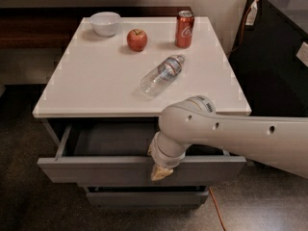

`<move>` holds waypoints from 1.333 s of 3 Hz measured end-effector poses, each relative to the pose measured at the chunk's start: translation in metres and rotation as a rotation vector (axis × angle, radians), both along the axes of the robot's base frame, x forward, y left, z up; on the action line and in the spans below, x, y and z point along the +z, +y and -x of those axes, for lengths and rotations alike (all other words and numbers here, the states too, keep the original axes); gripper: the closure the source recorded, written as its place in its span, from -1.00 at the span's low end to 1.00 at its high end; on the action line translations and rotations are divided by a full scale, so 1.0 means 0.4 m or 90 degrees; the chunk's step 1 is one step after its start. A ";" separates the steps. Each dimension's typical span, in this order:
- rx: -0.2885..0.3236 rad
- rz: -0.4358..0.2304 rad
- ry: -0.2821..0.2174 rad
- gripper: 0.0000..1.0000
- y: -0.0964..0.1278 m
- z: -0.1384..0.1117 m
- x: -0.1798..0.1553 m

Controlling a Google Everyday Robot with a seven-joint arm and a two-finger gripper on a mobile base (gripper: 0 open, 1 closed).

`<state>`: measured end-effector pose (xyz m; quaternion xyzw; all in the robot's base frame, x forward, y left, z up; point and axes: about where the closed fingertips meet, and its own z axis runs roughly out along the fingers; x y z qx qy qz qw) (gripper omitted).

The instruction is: Place water bottle into top drawer

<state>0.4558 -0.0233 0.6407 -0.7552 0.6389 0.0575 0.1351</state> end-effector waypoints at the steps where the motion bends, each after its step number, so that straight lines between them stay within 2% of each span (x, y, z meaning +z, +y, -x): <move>1: 0.022 0.012 0.018 0.59 0.026 0.043 -0.007; 2: 0.022 0.012 0.018 0.99 0.026 0.042 -0.007; 4: 0.022 0.012 0.018 1.00 0.022 0.042 -0.007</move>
Offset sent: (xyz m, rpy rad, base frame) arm -0.0451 0.0267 -0.0009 -0.0417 0.0657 0.0844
